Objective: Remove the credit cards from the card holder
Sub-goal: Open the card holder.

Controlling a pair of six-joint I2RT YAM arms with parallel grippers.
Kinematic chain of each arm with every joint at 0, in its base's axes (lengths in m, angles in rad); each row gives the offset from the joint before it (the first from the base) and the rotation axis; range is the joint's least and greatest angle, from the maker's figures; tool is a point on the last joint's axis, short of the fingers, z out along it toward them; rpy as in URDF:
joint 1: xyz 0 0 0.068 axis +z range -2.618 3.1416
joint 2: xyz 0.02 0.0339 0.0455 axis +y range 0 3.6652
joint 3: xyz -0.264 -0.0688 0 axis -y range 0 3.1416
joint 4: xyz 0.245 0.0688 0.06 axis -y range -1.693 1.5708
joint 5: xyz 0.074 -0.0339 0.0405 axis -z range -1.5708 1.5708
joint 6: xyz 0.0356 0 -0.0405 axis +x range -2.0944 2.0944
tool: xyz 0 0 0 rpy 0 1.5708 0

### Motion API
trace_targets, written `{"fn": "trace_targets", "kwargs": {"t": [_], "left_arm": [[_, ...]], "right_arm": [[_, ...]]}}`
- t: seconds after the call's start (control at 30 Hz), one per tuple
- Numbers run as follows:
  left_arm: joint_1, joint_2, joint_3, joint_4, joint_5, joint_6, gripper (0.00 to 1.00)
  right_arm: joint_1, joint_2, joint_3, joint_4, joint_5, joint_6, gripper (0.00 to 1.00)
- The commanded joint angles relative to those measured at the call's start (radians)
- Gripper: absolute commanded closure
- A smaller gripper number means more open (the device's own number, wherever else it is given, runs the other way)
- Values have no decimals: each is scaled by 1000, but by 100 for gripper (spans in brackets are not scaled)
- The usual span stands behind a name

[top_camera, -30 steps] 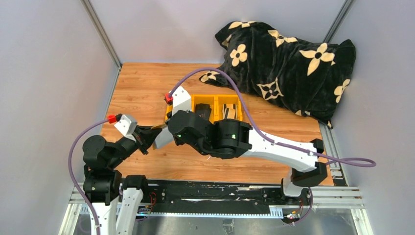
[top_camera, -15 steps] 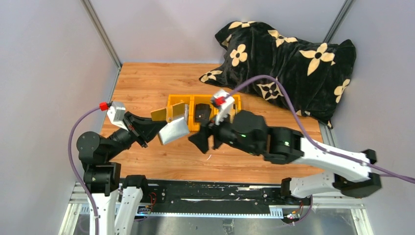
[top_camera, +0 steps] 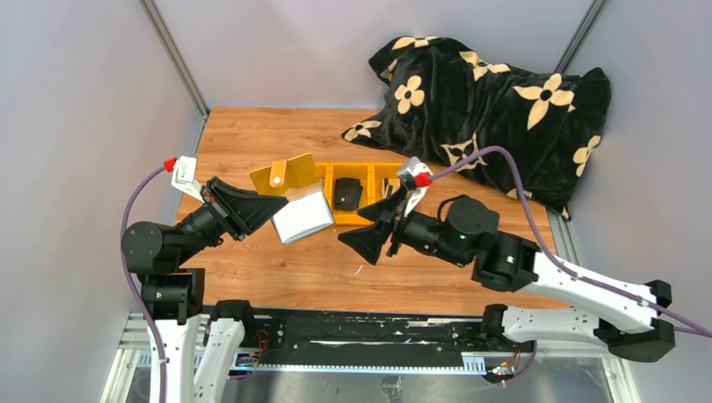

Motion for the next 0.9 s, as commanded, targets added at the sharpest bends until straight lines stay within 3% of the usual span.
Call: {"fn": "trace_targets", "kwargs": {"t": [0.0,0.23,0.57,0.87], "left_arm": [[0,1,44,39,30,-107,100],[0,1,74,-26,38,-103,100],[1,-1,79,-35,42,-75,100],[1,-7,90,-25,62,-88,100]], "right_arm": [[-74,98,22,123,-227,46,23],[-96,186,48,177,-274,98,23],[-144,183,3,235,-412,156,24],[-161,183,7,249,-344,204,25]]}}
